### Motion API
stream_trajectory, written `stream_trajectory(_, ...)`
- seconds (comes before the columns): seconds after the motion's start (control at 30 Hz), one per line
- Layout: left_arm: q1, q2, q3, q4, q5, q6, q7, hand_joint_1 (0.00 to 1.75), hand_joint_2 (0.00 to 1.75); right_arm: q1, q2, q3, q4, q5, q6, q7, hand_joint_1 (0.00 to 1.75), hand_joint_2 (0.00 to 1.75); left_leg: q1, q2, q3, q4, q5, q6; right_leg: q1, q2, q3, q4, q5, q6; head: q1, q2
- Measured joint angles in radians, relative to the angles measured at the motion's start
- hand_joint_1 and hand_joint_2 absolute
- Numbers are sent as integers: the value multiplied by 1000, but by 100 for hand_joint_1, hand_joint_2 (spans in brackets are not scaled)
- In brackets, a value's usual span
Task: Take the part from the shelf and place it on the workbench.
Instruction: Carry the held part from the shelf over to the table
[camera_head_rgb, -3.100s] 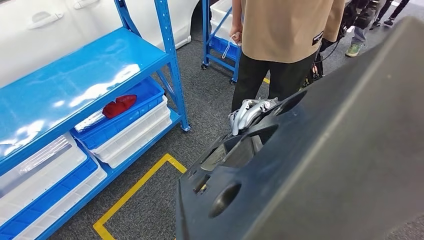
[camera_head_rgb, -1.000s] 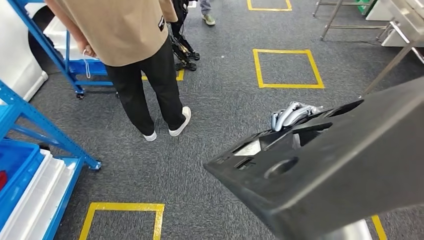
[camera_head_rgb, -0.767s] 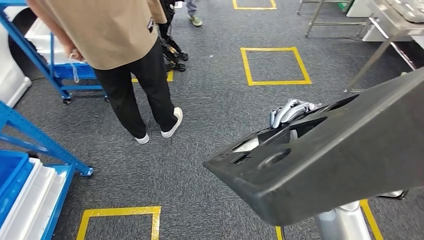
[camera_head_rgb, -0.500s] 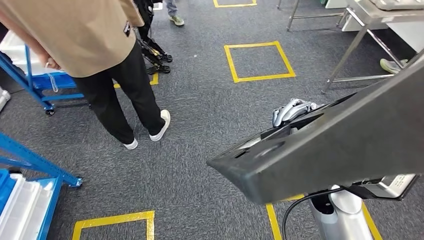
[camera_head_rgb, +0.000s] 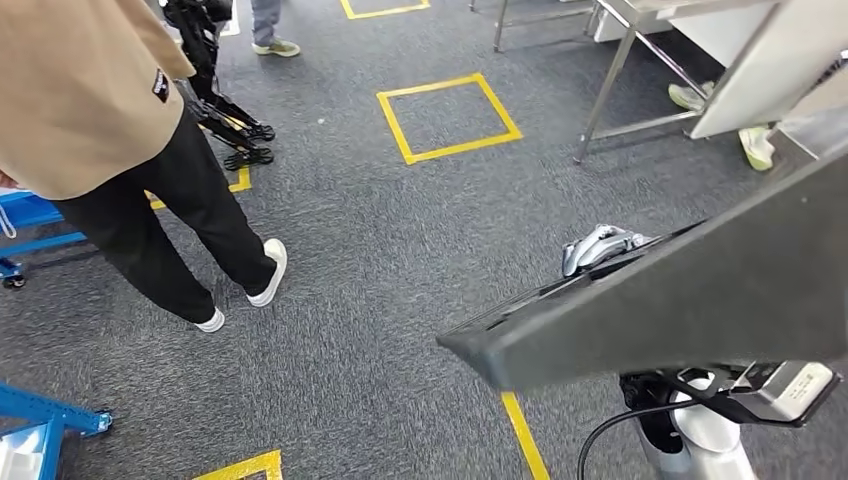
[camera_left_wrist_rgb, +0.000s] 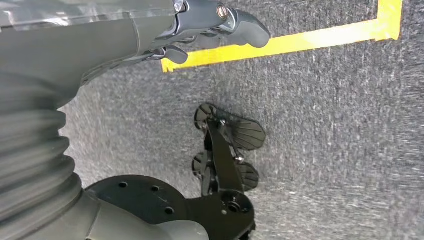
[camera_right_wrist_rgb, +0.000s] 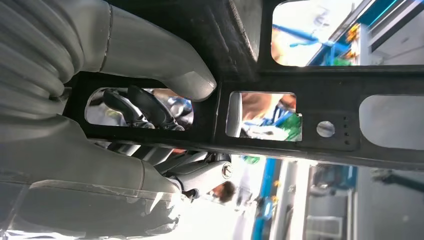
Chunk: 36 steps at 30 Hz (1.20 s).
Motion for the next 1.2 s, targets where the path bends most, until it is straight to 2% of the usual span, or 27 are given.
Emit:
stream_trajectory(0.03, -2, -1, -3, 0, -3, 0, 2, 0, 175, 4, -6, -6, -3, 0, -4, 1, 175, 175, -1, 12, 2, -4, 2, 5, -3, 13, -4, -2, 3, 8, 0, 0)
stream_trajectory(0.07, -4, -2, -6, 0, -5, 0, 5, 0, 175, 7, -12, -12, -7, -1, -8, 3, 175, 175, -1, 25, 3, -10, 5, 11, -4, 11, -6, 0, 2, 14, 0, 0)
stream_trajectory(0.1, -6, -3, -8, 0, -7, 0, 8, 0, 175, 7, -18, -18, -10, -2, -11, 6, 175, 175, 0, 38, 6, -16, 8, 18, -3, -5, -14, 14, -7, 18, 2, 0)
stream_trajectory(0.13, -7, -5, -10, 0, -8, 0, 11, 0, 175, 4, -24, -24, -12, -5, -15, 8, 175, 175, 1, 52, 7, -22, 12, 25, -1, -33, -31, 47, -29, 21, 4, 0)
stream_trajectory(0.2, -6, -5, -12, 0, -11, 2, 16, 0, 175, 1, -33, -33, -13, -13, -21, 11, 175, 175, -2, 80, 8, -25, 13, 33, -1, -93, -91, 174, -93, 25, 9, 0)
stream_trajectory(0.23, -6, -5, -12, 0, -12, 3, 18, 0, 175, 2, -36, -36, -13, -16, -24, 11, 175, 175, -4, 94, 8, -25, 11, 35, -3, -106, -123, 240, -119, 29, 9, 0)
stream_trajectory(0.27, -6, -5, -13, 0, -12, 4, 19, 0, 175, 5, -39, -39, -13, -18, -27, 9, 175, 175, -5, 107, 9, -25, 10, 35, -6, -112, -143, 280, -127, 31, 9, 0)
stream_trajectory(0.3, -6, -5, -13, 0, -12, 4, 20, 0, 175, 8, -42, -41, -12, -20, -29, 6, 175, 175, -5, 120, 10, -24, 8, 34, -8, -116, -143, 282, -117, 33, 9, 0)
stream_trajectory(0.33, -6, -6, -14, 0, -13, 5, 20, 0, 175, 10, -44, -43, -12, -20, -31, 3, 175, 175, -5, 132, 11, -23, 6, 33, -10, -122, -123, 244, -92, 35, 9, 0)
stream_trajectory(0.37, -6, -6, -14, 0, -13, 5, 21, 0, 175, 12, -45, -45, -11, -19, -32, -2, 175, 175, -5, 143, 13, -22, 3, 30, -11, -135, -86, 175, -57, 34, 9, 0)
stream_trajectory(0.43, -8, -7, -14, 0, -14, 5, 21, 0, 175, 12, -46, -46, -11, -14, -35, -9, 175, 175, -10, 161, 18, -18, -5, 20, -4, -173, -17, 44, -14, 27, 8, 0)
stream_trajectory(0.5, -9, -7, -15, 0, -19, 5, 22, 0, 175, 12, -46, -46, -11, -6, -42, -12, 175, 175, -15, 178, 22, -16, -11, 9, 4, -184, 3, 0, -8, 16, 7, 0)
stream_trajectory(0.53, -11, -7, -15, 0, -22, 5, 23, 0, 175, 12, -46, -46, -11, -3, -46, -11, 175, 175, -15, 187, 25, -16, -13, 4, 5, -172, 2, 0, -7, 10, 7, 0)
stream_trajectory(0.57, -13, -7, -15, 0, -24, 5, 24, 0, 175, 13, -46, -46, -11, 0, -48, -10, 175, 175, -13, 186, 28, -15, -17, -3, 3, -162, 2, -2, -6, 5, 7, 0)
stream_trajectory(0.63, -15, -7, -16, 0, -25, 5, 26, 0, 175, 13, -46, -45, -12, 2, -50, -8, 175, 175, -8, 152, 14, 27, -48, -13, -2, -143, 6, -7, -3, -6, 4, 0)
stream_trajectory(0.7, -14, -8, -16, 0, -26, 4, 27, 0, 175, 13, -46, -45, -12, 4, -50, -8, 175, 175, -5, 107, -42, 148, -112, -17, -4, -125, 8, -8, -3, -14, 0, 0)
stream_trajectory(0.73, -11, -9, -16, 0, -26, 4, 27, 0, 175, 13, -45, -43, -11, 5, -50, -7, 175, 175, -4, 98, -77, 219, -140, -18, -3, -115, 7, -8, -3, -16, -1, 0)
stream_trajectory(0.77, -9, -9, -16, 0, -27, 5, 28, 0, 175, 13, -44, -42, -9, 6, -49, -7, 175, 175, -4, 95, -104, 270, -151, -19, -2, -102, 8, -8, -3, -17, -1, 0)
stream_trajectory(0.8, -7, -9, -16, 0, -27, 6, 29, 0, 175, 13, -43, -40, -6, 7, -48, -7, 175, 175, -5, 93, -117, 286, -143, -18, -1, -89, 8, -7, -3, -17, -2, 0)
stream_trajectory(0.83, -7, -9, -16, 0, -26, 7, 30, 0, 175, 12, -42, -39, -4, 8, -47, -7, 175, 175, -4, 91, -110, 261, -115, -16, -1, -75, 10, -6, -3, -16, -2, 0)
stream_trajectory(0.87, -7, -9, -16, 0, -25, 10, 31, 0, 175, 11, -40, -37, -1, 10, -46, -7, 175, 175, -4, 83, -86, 201, -74, -13, -1, -63, 11, -5, -3, -16, -2, 0)
stream_trajectory(0.93, -8, -9, -13, 0, -22, 18, 35, 0, 175, 1, -34, -32, 5, 11, -41, -5, 175, 175, -2, 37, -29, 62, -11, -5, -2, -39, 9, -1, -4, -10, -2, 0)
stream_trajectory(1.0, -9, -8, -10, 0, -20, 28, 39, 0, 175, -18, -27, -28, 12, 9, -32, 4, 175, 175, -3, 6, -6, 1, 2, 2, -6, -17, 1, 2, -1, 3, -2, 0)
stream_trajectory(1.07, -12, -8, -8, 0, -19, 33, 41, 0, 175, -34, -22, -26, 18, 2, -27, 16, 175, 175, -4, 23, -2, -6, 4, 11, -9, 0, -5, 0, 3, 17, -2, 0)
stream_trajectory(1.1, -15, -8, -8, 0, -19, 35, 42, 0, 175, -41, -20, -26, 20, -4, -26, 22, 175, 175, -2, 34, 0, -11, 7, 17, -8, -12, -8, 5, -1, 22, -2, 0)
stream_trajectory(1.13, -16, -7, -7, -1, -19, 36, 42, 0, 175, -50, -18, -26, 22, -9, -25, 26, 175, 175, -1, 46, 3, -17, 11, 24, -6, -36, -18, 25, -15, 26, 0, 0)
stream_trajectory(1.2, -17, -5, -4, -1, -19, 39, 42, 0, 175, -67, -14, -24, 28, -17, -21, 31, 175, 175, -1, 71, 4, -23, 14, 32, -5, -95, -68, 129, -73, 33, 4, 0)
